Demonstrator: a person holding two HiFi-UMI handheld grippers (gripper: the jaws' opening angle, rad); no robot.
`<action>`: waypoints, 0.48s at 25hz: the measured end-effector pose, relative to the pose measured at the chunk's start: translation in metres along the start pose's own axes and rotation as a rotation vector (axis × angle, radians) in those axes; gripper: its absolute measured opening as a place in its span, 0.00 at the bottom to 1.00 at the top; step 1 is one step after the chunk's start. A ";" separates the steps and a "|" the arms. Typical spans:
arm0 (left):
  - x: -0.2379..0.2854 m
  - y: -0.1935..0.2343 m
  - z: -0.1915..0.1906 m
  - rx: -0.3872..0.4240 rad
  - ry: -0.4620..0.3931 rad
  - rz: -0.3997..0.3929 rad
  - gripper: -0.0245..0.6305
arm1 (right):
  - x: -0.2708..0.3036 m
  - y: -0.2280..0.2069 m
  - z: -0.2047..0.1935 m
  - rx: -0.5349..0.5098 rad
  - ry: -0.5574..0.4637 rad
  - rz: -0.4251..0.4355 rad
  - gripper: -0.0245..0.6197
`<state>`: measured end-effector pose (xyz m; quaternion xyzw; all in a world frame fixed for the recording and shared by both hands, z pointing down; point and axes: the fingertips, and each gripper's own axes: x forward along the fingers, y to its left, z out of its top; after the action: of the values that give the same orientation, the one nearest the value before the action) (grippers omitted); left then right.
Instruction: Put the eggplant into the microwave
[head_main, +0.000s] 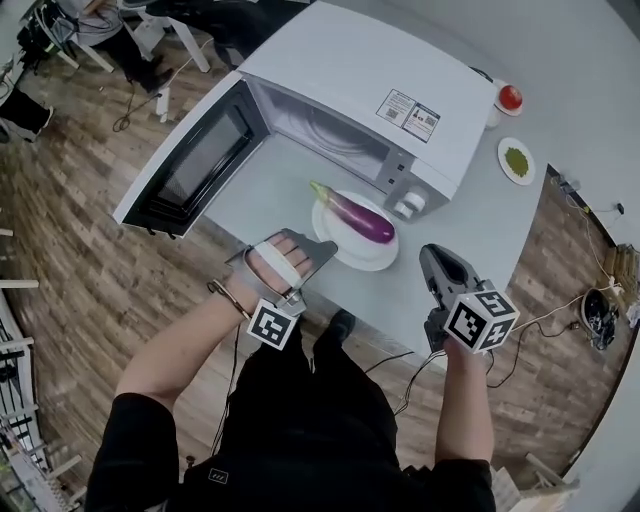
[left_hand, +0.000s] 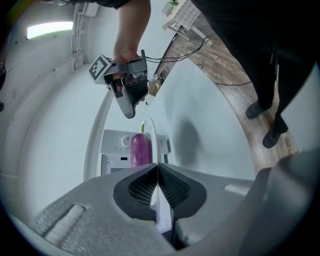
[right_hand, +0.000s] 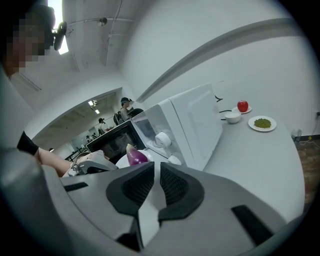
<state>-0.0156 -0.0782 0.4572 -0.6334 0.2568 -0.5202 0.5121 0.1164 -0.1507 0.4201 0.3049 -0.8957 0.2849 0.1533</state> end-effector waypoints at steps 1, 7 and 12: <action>-0.002 0.001 -0.004 0.001 0.001 -0.001 0.06 | 0.003 0.003 0.002 -0.001 -0.003 -0.001 0.11; -0.009 0.002 -0.031 0.016 -0.001 -0.003 0.06 | 0.024 0.029 0.012 -0.007 -0.049 -0.003 0.11; -0.010 0.000 -0.052 0.022 0.004 0.006 0.06 | 0.041 0.049 0.015 -0.017 -0.073 0.006 0.11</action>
<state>-0.0668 -0.0900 0.4495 -0.6260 0.2537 -0.5226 0.5202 0.0521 -0.1465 0.4061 0.3114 -0.9040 0.2665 0.1222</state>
